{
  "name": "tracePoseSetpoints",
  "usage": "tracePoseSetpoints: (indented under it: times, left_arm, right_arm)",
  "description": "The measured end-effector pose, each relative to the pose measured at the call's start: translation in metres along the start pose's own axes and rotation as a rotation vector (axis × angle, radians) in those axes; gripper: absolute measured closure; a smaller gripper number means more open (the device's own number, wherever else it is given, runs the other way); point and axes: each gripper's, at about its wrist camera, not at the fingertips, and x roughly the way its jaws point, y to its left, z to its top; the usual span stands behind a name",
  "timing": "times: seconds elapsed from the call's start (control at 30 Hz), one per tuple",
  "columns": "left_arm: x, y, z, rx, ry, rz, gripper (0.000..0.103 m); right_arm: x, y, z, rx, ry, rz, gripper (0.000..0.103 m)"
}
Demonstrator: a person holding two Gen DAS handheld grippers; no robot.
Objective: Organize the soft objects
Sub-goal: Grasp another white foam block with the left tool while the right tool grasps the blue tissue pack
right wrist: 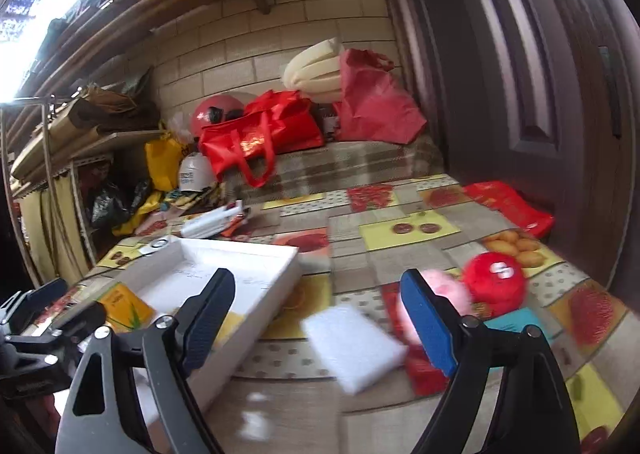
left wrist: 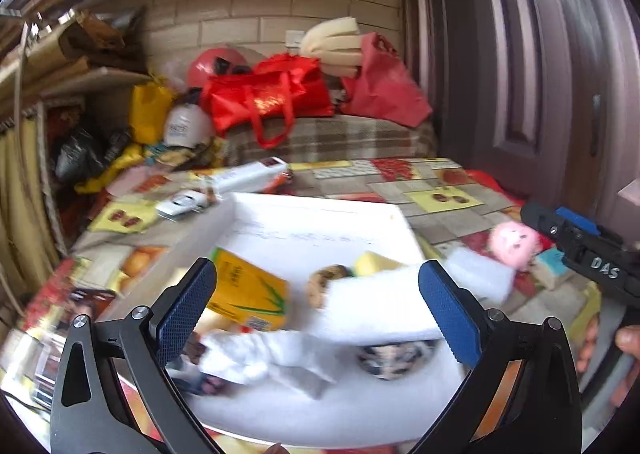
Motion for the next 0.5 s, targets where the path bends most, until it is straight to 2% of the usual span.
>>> tracePoseSetpoints:
  times: [0.03, 0.17, 0.4, 0.5]
  left_arm:
    - [0.001, 0.000, 0.000, -0.010, 0.005, -0.018, 0.001]
    - [0.002, -0.001, 0.002, -0.012, 0.005, -0.004, 0.001]
    - [-0.003, -0.016, 0.001, 0.057, -0.014, -0.021, 0.001]
    - [0.001, -0.023, -0.001, 0.065, 0.021, -0.084, 0.001]
  right_arm:
    - [-0.002, -0.006, 0.000, -0.005, 0.002, -0.012, 0.015]
    - [-0.010, -0.038, 0.002, 0.020, 0.007, -0.079, 0.015]
    - [-0.024, -0.103, 0.006, 0.084, 0.013, -0.210, 0.015]
    - [-0.030, -0.125, 0.007, 0.083, 0.018, -0.273, 0.015]
